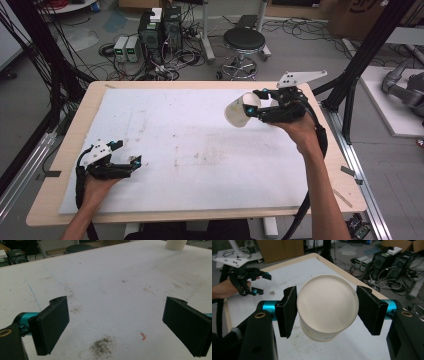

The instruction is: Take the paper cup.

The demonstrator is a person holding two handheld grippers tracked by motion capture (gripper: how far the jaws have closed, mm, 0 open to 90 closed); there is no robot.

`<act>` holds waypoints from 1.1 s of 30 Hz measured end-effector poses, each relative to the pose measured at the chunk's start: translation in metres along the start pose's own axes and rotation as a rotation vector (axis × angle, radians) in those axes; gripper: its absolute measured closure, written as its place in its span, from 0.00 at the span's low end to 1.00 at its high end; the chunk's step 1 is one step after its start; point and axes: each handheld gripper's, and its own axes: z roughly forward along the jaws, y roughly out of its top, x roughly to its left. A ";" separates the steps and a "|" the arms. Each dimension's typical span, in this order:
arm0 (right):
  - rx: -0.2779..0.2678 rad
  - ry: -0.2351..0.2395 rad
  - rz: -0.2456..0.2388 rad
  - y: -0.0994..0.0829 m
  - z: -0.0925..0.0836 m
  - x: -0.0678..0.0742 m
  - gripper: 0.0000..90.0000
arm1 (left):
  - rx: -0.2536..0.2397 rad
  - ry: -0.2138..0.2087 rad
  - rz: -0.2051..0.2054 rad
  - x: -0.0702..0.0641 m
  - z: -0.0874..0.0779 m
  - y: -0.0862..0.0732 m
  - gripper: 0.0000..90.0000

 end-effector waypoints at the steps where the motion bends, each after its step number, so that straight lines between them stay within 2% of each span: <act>1: -0.001 0.012 0.002 -0.002 0.002 0.002 0.41 | 0.002 0.000 0.000 0.000 0.000 0.000 0.08; 10: -0.011 0.098 -0.008 -0.021 0.020 0.013 0.41 | 0.010 -0.004 0.004 0.000 0.001 0.000 0.08; 17: -0.018 0.177 -0.074 -0.028 0.032 0.021 0.41 | 0.007 -0.004 0.002 0.000 0.000 0.000 0.08; 22: -0.036 0.232 -0.098 -0.034 0.039 0.029 0.41 | 0.006 -0.003 0.004 0.000 0.000 0.000 0.08; 29: -0.068 0.274 -0.112 -0.045 0.048 0.033 0.41 | 0.005 -0.001 0.003 0.000 0.000 0.000 0.08; 33: -0.059 0.284 -0.113 -0.049 0.053 0.035 0.41 | 0.005 0.000 0.003 -0.001 0.000 0.000 0.08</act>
